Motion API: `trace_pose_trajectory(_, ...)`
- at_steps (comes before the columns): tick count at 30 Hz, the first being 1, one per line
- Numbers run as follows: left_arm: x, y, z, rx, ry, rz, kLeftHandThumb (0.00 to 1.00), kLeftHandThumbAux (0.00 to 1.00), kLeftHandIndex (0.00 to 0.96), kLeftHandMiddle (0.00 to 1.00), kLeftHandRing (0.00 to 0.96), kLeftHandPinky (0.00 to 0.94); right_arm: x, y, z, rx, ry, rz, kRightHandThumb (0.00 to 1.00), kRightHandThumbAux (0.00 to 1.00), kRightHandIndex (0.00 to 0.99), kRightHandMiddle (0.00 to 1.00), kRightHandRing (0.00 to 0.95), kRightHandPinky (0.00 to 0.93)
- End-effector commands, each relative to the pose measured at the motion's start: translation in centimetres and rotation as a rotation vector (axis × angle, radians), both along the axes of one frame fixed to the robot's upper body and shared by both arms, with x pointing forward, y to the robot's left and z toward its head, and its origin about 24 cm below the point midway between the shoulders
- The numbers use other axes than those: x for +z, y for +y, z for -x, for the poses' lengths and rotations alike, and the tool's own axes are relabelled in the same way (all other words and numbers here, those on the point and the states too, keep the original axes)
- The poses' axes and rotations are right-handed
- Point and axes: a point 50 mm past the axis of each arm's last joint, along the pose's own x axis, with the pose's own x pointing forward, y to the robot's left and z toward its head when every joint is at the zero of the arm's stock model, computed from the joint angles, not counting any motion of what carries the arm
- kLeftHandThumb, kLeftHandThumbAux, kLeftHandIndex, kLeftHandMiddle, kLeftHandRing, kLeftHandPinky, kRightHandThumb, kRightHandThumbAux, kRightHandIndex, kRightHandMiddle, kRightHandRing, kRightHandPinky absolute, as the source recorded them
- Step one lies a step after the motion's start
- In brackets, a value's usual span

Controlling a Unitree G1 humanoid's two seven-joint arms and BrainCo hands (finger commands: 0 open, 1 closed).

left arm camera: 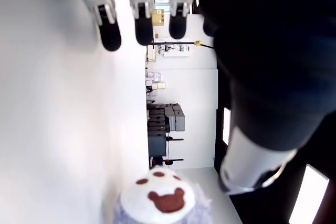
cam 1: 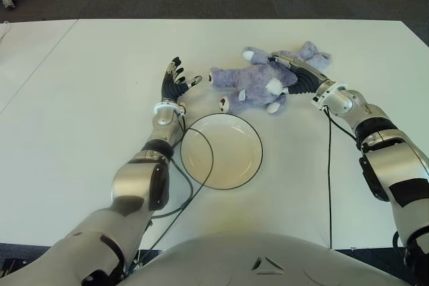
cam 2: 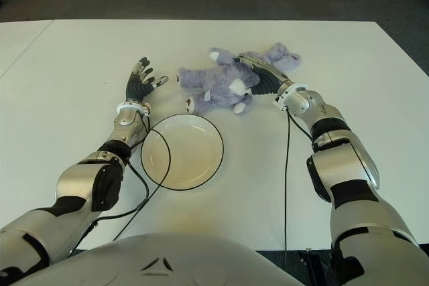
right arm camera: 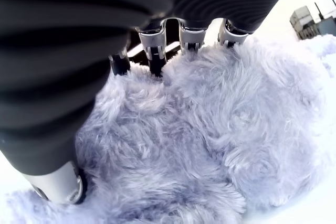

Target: Put the doll into the plate.

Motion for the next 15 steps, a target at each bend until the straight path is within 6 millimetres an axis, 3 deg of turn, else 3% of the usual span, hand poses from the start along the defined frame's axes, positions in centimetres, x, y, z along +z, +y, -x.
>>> trace_pose_trajectory(1,-6.1,-0.8,4.7,-0.002,0.297,0.016,0.0,0.847,0.058,0.086,0.102,0.154,-6.1,0.5,2.7,0.002,0.29,0.058,0.074,0.618,0.0,0.0,0.0,0.0)
trace_pose_trajectory(8,-6.2,-0.7,4.7,0.004,0.303,0.028,0.0,0.846,0.057,0.084,0.102,0.154,-7.4,1.6,3.2,-0.009,0.43,-0.052,0.04,0.561,0.0,0.0,0.0,0.022)
trace_pose_trajectory(15,-6.3,-0.5,4.9,0.011,0.309,0.036,0.0,0.846,0.057,0.094,0.108,0.156,-7.1,3.1,2.8,0.007,0.488,-0.193,0.094,0.54,0.0,0.0,0.0,0.006)
